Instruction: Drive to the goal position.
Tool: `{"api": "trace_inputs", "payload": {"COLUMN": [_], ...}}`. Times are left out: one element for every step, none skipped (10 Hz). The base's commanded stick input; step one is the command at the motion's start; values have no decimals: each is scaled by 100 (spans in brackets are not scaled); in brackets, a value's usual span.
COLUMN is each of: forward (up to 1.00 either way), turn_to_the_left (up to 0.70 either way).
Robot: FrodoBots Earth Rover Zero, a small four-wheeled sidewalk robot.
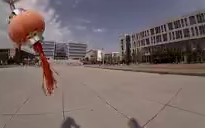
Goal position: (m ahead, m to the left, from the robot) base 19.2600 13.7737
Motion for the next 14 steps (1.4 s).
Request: {"api": "trace_inputs", "payload": {"forward": [11, 44, 88, 100, 100, 100, 100, 100, 100, 100, 100, 100, 100, 100], "turn_to_the_left": [-1, -1, -1, -1, 21, 39, 39, 39, 39, 39, 39, 39, 39, 39]}}
